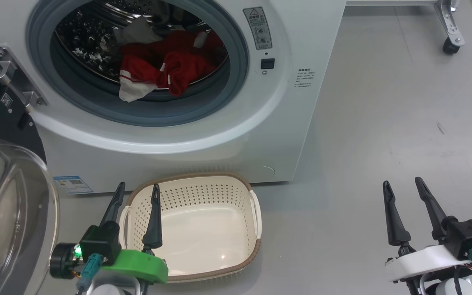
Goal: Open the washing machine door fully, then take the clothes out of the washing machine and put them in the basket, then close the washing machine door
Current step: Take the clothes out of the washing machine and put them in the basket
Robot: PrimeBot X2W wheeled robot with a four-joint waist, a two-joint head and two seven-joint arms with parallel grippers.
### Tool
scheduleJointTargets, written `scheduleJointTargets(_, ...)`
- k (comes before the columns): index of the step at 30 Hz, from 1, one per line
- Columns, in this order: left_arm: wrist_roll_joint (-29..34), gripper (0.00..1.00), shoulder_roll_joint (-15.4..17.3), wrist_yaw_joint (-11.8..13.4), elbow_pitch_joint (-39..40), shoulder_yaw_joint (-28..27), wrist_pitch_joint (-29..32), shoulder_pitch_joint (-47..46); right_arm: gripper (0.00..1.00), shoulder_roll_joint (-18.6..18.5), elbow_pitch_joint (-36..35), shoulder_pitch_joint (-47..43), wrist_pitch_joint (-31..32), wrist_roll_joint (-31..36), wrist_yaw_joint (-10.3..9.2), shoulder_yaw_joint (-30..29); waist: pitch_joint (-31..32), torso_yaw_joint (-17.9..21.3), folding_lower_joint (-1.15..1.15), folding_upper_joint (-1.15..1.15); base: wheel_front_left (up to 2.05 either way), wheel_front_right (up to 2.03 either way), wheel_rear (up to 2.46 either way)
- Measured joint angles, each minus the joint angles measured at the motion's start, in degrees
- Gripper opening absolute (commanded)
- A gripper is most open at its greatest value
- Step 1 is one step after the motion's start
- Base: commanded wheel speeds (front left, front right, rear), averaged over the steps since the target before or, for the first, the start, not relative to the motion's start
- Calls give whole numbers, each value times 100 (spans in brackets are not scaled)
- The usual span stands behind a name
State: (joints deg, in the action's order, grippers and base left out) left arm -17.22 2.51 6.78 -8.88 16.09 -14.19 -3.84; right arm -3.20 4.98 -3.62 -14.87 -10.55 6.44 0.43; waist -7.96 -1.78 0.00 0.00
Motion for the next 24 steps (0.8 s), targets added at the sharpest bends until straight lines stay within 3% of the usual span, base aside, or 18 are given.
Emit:
scheduleJointTargets(8,-354,100,-4,0,-204,238,13,-492,100,5,-18,91,0,-46,5,36,-166,194,0,0,0,0,0)
scheduleJointTargets(24,-490,100,-22,0,-971,476,776,-2215,100,-62,-272,503,0,-201,53,52,-1016,613,0,0,0,0,0)
